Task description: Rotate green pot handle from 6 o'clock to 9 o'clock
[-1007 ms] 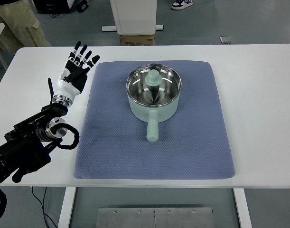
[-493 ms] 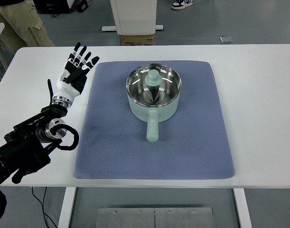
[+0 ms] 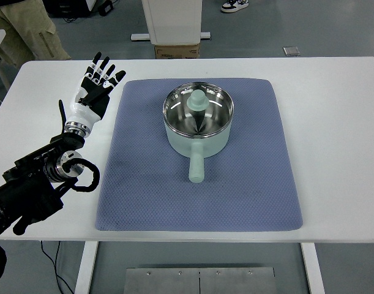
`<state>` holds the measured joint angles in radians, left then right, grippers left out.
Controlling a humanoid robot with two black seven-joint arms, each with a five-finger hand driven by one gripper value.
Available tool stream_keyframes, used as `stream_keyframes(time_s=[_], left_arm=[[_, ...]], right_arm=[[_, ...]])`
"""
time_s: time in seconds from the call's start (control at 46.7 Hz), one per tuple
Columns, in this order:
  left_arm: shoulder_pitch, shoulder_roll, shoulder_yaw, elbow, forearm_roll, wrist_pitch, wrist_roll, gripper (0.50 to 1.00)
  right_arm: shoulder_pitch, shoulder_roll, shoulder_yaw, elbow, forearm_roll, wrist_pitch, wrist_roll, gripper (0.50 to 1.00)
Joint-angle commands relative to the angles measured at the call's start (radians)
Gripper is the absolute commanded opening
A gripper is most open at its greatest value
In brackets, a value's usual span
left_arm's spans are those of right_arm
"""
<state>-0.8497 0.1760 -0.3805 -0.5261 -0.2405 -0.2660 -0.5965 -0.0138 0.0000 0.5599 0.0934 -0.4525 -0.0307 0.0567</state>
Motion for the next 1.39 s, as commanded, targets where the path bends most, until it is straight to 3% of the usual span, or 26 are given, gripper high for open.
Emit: stream_keyframes(time_s=[0.0,0.279,1.371], left_arm=[[-0.002,0.002,0.000,-0.002,0.003,-0.002,0.000,1.000],[-0.005,0.028,0.000,-0.008,0.029,-0.022,0.000,1.000],[-0.092,0.169,0.000,-0.262,0.197,-0.019,-0.008,1.000]], right_arm=[[0.000,0.000,0.000,0.000,0.000,0.000,0.000,1.000],[0.000,0.000,0.000,0.000,0.000,0.000,0.000,1.000],[0.000,0.000,0.000,0.000,0.000,0.000,0.000,1.000]])
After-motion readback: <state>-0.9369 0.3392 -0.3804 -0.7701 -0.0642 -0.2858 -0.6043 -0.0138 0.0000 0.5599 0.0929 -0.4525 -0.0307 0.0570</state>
